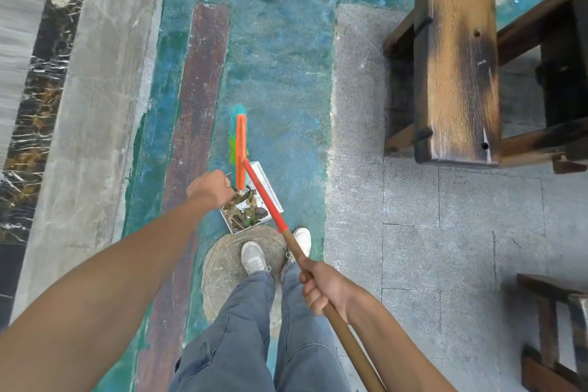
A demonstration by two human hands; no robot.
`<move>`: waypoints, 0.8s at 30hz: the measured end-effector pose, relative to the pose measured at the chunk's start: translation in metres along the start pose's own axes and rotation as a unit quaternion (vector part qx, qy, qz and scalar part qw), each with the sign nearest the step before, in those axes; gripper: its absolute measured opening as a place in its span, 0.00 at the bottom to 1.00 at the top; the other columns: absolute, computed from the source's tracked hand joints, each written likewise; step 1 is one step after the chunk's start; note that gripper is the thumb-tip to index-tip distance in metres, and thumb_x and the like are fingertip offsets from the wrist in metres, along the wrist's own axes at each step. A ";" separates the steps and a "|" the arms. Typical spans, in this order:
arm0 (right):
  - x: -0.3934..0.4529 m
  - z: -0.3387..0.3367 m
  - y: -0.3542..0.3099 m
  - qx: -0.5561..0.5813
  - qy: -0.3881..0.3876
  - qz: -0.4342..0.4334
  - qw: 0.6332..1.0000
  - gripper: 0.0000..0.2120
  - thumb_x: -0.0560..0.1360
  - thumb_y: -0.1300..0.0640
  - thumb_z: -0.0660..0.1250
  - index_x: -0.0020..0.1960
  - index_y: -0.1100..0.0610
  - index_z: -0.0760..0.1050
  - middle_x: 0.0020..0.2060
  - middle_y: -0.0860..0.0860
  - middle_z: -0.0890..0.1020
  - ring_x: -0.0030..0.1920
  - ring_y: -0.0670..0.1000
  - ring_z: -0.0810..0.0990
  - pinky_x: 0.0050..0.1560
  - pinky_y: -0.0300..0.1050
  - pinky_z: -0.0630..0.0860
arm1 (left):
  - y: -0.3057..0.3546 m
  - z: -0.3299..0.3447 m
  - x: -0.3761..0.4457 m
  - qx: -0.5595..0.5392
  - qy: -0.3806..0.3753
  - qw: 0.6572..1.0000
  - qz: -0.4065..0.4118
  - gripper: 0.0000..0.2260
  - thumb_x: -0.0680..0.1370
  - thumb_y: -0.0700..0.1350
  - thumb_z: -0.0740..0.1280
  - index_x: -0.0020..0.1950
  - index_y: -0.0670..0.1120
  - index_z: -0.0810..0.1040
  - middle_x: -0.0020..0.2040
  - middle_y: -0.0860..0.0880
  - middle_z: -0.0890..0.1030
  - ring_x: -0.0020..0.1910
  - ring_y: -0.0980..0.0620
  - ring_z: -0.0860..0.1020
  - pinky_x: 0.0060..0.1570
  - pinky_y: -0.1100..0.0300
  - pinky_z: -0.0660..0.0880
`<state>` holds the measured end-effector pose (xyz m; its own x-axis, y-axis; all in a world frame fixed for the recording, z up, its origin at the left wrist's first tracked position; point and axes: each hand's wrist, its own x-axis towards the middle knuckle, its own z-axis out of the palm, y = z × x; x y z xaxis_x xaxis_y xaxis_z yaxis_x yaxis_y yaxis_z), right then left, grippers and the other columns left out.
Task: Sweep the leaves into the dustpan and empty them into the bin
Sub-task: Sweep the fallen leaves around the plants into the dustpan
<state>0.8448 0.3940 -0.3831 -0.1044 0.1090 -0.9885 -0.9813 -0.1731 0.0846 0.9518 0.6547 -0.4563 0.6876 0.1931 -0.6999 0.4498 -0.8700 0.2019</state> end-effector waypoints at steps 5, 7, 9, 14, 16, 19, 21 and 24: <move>-0.025 -0.019 0.012 -0.151 0.128 -0.104 0.975 0.22 0.80 0.40 0.53 0.41 0.58 0.69 0.24 0.50 0.70 0.19 0.47 0.65 0.18 0.37 0.62 | -0.015 0.001 -0.016 -0.020 -0.010 1.000 0.011 0.19 0.75 0.43 0.65 0.26 0.48 0.63 0.26 0.49 0.67 0.29 0.50 0.69 0.40 0.53 0.77; -0.036 -0.028 0.006 -0.159 0.151 -0.114 0.969 0.23 0.80 0.40 0.53 0.42 0.59 0.70 0.25 0.51 0.70 0.19 0.47 0.66 0.19 0.38 0.63 | -0.023 -0.003 -0.028 -0.040 0.021 0.999 0.004 0.20 0.75 0.42 0.65 0.26 0.49 0.62 0.25 0.51 0.65 0.27 0.50 0.67 0.33 0.59 0.70; -0.047 -0.036 -0.003 -0.163 0.172 -0.123 0.964 0.23 0.81 0.41 0.53 0.41 0.59 0.69 0.25 0.52 0.71 0.18 0.48 0.66 0.20 0.38 0.63 | -0.033 -0.008 -0.040 -0.065 0.049 0.997 0.004 0.20 0.73 0.40 0.66 0.25 0.49 0.60 0.25 0.51 0.63 0.26 0.50 0.65 0.31 0.61 0.66; -0.075 -0.043 -0.027 -0.172 0.212 -0.149 0.950 0.21 0.81 0.43 0.53 0.42 0.60 0.69 0.27 0.53 0.70 0.18 0.48 0.64 0.21 0.38 0.62 | -0.053 -0.037 -0.070 -0.160 0.109 0.981 0.006 0.20 0.70 0.37 0.65 0.23 0.47 0.58 0.23 0.50 0.62 0.27 0.49 0.63 0.30 0.59 0.67; -0.090 -0.037 -0.040 -0.186 0.218 -0.160 0.945 0.21 0.82 0.43 0.53 0.43 0.61 0.70 0.28 0.53 0.70 0.18 0.48 0.64 0.22 0.37 0.61 | -0.058 -0.056 -0.083 -0.206 0.132 0.970 -0.001 0.20 0.70 0.38 0.65 0.25 0.48 0.57 0.24 0.50 0.61 0.28 0.49 0.62 0.30 0.59 0.61; -0.108 -0.027 -0.057 -0.187 0.213 -0.170 0.944 0.20 0.81 0.44 0.54 0.41 0.60 0.67 0.26 0.52 0.68 0.19 0.47 0.62 0.21 0.37 0.59 | -0.060 -0.082 -0.094 -0.282 0.156 0.947 0.005 0.20 0.72 0.37 0.65 0.27 0.49 0.57 0.28 0.47 0.61 0.30 0.51 0.62 0.31 0.59 0.58; -0.117 -0.013 -0.068 -0.182 0.208 -0.177 0.945 0.19 0.81 0.45 0.55 0.40 0.59 0.65 0.23 0.51 0.66 0.19 0.48 0.61 0.20 0.36 0.57 | -0.062 -0.104 -0.101 -0.333 0.169 0.927 0.014 0.21 0.72 0.38 0.67 0.28 0.49 0.57 0.28 0.47 0.59 0.31 0.51 0.60 0.32 0.59 0.59; -0.124 0.007 -0.088 -0.191 0.205 -0.188 0.941 0.19 0.81 0.46 0.56 0.40 0.58 0.65 0.20 0.50 0.65 0.17 0.48 0.61 0.19 0.35 0.57 | -0.063 -0.141 -0.106 -0.380 0.169 0.909 0.026 0.21 0.70 0.41 0.70 0.30 0.49 0.57 0.28 0.50 0.60 0.29 0.52 0.63 0.34 0.58 0.66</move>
<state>0.9432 0.4024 -0.2676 0.3866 -0.1399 -0.9116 -0.7985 -0.5453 -0.2549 0.9308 0.7527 -0.2986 0.7974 0.4001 -0.4516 0.5871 -0.3416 0.7339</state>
